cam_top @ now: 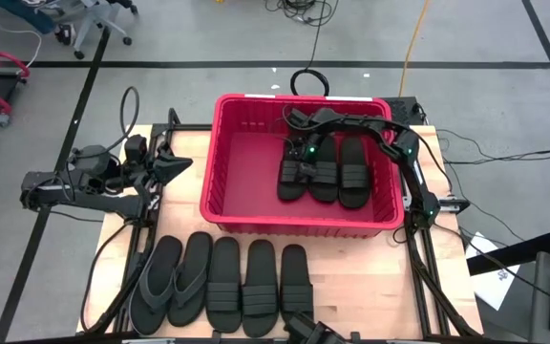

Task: Pick and place slides into bin
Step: Put the black slide into the red container, then adjust the red container

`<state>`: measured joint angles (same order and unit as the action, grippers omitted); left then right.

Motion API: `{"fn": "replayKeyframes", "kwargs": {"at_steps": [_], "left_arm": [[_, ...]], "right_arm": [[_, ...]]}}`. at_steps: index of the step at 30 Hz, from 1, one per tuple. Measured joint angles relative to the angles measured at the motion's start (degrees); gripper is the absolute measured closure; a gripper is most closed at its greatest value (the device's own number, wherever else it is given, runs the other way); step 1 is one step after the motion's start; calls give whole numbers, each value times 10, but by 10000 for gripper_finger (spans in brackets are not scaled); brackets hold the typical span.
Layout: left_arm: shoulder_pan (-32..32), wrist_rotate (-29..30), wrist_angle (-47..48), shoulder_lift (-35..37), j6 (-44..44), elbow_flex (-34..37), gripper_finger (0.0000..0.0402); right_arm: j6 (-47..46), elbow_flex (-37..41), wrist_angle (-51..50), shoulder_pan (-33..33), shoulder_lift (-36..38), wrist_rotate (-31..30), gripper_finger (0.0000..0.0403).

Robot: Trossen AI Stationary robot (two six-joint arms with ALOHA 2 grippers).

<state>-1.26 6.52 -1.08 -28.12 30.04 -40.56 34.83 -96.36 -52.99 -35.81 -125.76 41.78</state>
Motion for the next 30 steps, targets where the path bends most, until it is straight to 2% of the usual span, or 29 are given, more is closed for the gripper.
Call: {"fn": "replayKeyframes", "kwargs": {"at_steps": [6, 16, 26, 30], "left_arm": [[0, -4, 0, 0, 5, 0, 376], [0, -5, 0, 0, 5, 0, 376], [0, -5, 0, 0, 5, 0, 376], [0, -6, 1, 0, 5, 0, 376]], "right_arm": [[-5, 0, -2, -1, 13, -8, 126], [-15, 0, 0, 1, 42, -23, 124], [-75, 0, 18, 2, 141, -93, 124], [-113, 0, -8, 14, 212, -50, 138]]}}
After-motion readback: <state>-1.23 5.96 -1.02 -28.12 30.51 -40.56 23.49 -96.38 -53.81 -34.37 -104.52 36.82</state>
